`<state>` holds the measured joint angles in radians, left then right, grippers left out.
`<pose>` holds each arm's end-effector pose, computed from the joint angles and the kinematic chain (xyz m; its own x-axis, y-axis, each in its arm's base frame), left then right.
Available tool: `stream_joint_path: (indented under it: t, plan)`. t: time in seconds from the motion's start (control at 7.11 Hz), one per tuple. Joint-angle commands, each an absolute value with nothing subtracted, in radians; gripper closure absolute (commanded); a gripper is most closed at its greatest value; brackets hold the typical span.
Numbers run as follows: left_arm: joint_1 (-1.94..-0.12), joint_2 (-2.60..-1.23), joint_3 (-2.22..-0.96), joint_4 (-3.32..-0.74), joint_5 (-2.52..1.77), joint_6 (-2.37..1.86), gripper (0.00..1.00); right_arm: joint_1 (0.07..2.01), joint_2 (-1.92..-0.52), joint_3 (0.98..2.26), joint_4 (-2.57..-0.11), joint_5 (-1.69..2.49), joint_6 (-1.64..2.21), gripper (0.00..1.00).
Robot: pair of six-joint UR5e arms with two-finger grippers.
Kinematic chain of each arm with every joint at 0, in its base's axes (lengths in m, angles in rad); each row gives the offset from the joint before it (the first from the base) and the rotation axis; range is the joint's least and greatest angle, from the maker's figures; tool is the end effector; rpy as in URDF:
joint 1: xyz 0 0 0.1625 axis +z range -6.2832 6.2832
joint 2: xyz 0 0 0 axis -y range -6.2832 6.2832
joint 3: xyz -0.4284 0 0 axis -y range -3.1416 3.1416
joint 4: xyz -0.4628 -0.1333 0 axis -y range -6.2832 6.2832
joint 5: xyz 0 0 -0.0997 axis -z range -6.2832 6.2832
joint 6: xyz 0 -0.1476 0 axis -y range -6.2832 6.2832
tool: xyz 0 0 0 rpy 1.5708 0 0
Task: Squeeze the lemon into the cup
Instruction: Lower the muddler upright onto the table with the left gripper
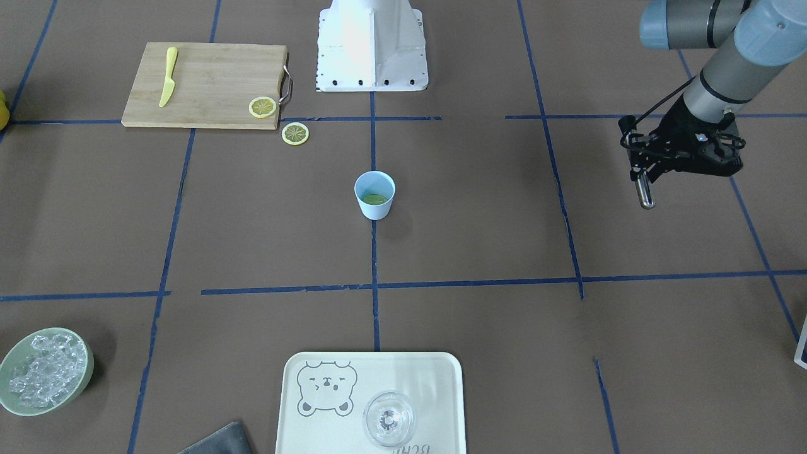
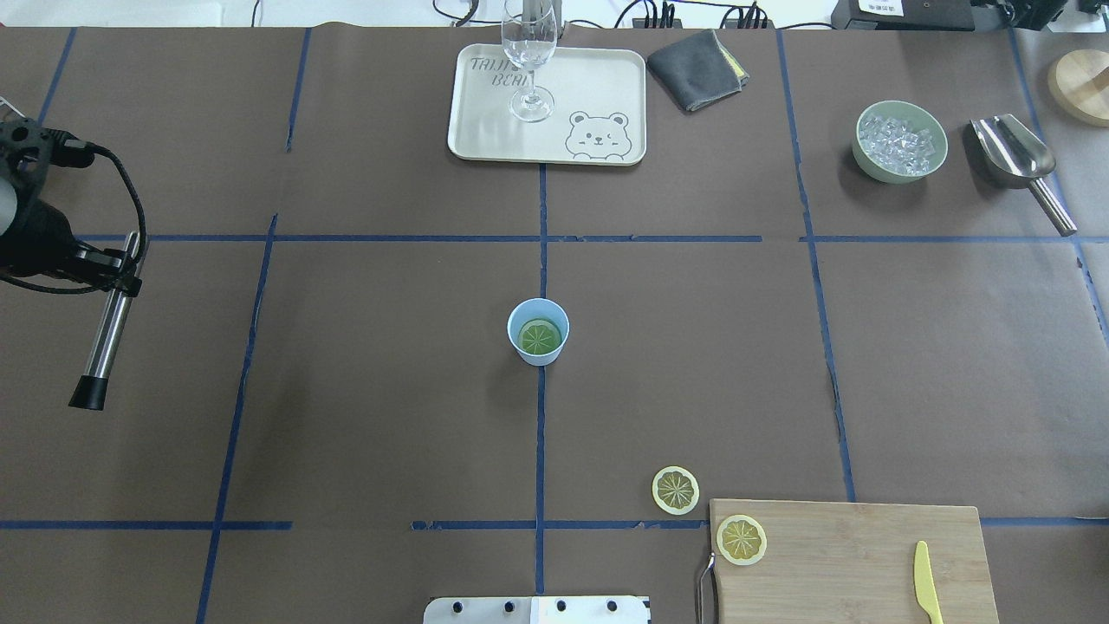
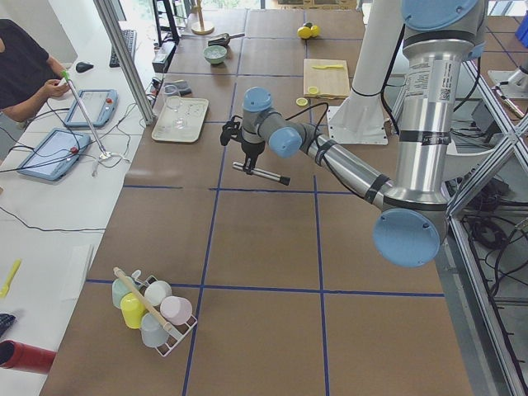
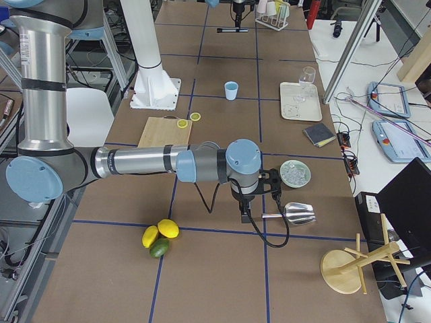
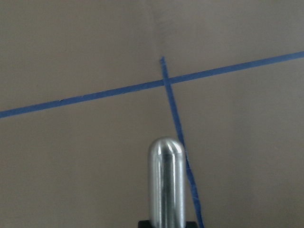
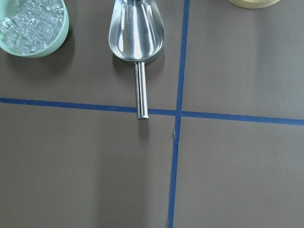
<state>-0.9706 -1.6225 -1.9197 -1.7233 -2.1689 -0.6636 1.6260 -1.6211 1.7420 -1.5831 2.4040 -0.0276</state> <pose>0.2959 -0.5212 0.4613 0.7016 0.1275 -0.7010 -0.0614 0.9910 0.1187 0.0542 -0.5456 0.6224 0.6772 -0.0704 0.7325 -0.0362 0.9910 0.1286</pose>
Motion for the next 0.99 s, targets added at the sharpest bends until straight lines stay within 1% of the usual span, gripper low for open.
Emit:
stream_joint_path:
  t: [0.0,0.14,0.42,0.84]
  plan:
    - [-0.969,-1.655,-1.812,-1.714,-2.174,-0.692,1.0,1.626,-1.623,1.747,-1.583,2.404,-0.028,0.0]
    - [-0.968,-1.696,-1.765,-1.709,-2.172,-0.745,1.0,1.626,-1.623,1.747,-1.583,2.404,-0.028,0.0]
    - [-0.963,-1.715,-1.7,-1.726,-2.171,-0.755,1.0,1.626,-1.623,1.747,-1.583,2.404,-0.028,0.0]
    - [-0.94,-1.726,-1.692,-1.726,-2.163,-0.755,1.0,1.626,-1.62,1.747,-1.583,2.404,-0.028,0.0]
